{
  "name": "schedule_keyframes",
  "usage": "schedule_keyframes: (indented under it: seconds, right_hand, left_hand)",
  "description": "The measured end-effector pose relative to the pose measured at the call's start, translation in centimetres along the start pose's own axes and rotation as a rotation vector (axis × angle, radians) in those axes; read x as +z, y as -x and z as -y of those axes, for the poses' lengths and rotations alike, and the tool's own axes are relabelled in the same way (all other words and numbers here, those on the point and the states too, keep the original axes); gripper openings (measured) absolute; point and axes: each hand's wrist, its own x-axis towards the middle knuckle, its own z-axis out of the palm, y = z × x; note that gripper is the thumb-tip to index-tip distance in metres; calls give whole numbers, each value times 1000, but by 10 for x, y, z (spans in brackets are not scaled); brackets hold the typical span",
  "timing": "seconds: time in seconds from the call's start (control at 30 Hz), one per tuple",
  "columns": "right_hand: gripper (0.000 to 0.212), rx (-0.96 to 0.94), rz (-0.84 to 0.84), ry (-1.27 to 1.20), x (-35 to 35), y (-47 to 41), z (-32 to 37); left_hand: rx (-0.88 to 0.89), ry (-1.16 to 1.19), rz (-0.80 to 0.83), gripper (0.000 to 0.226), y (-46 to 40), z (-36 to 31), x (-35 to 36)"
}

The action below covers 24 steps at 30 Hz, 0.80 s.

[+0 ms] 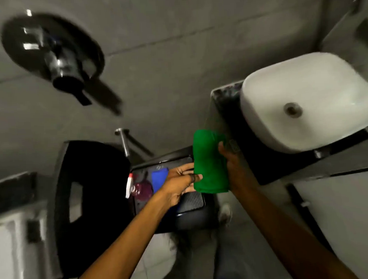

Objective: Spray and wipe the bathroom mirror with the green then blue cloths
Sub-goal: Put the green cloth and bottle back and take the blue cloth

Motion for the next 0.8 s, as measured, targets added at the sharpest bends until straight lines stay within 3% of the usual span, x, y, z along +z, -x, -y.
schedule_keyframes:
  seconds: [0.07, 0.17, 0.23, 0.4, 0.5, 0.6, 0.73, 0.8]
  right_hand:
    - [32, 108, -113, 223, -15, -28, -27]
    - [50, 93, -295, 515, -35, -63, -67]
    - [52, 46, -362, 679, -45, -100, -92]
    - [49, 19, -341, 926, -77, -176, -150]
    - [57, 35, -320, 1114, -87, -206, -162]
    - [61, -43, -406, 1162, -90, -214, -167]
    - [54, -108, -286, 1072, -88, -200, -171]
    - [50, -60, -229, 972, -88, -187, -169]
  left_hand:
    - [-44, 38, -69, 50, -23, 46, -14]
    - [-69, 79, -185, 59, -49, 102, -24]
    - [-71, 82, -257, 61, -76, 136, -31]
    - [-16, 67, -371, 57, -140, 180, -47]
    - [-44, -110, -656, 42, -162, 186, -64]
    - [-155, -306, -934, 43, -171, 195, -85]
    - [-347, -350, -872, 60, -181, 199, -104]
    - [-369, -383, -772, 53, -183, 197, -110]
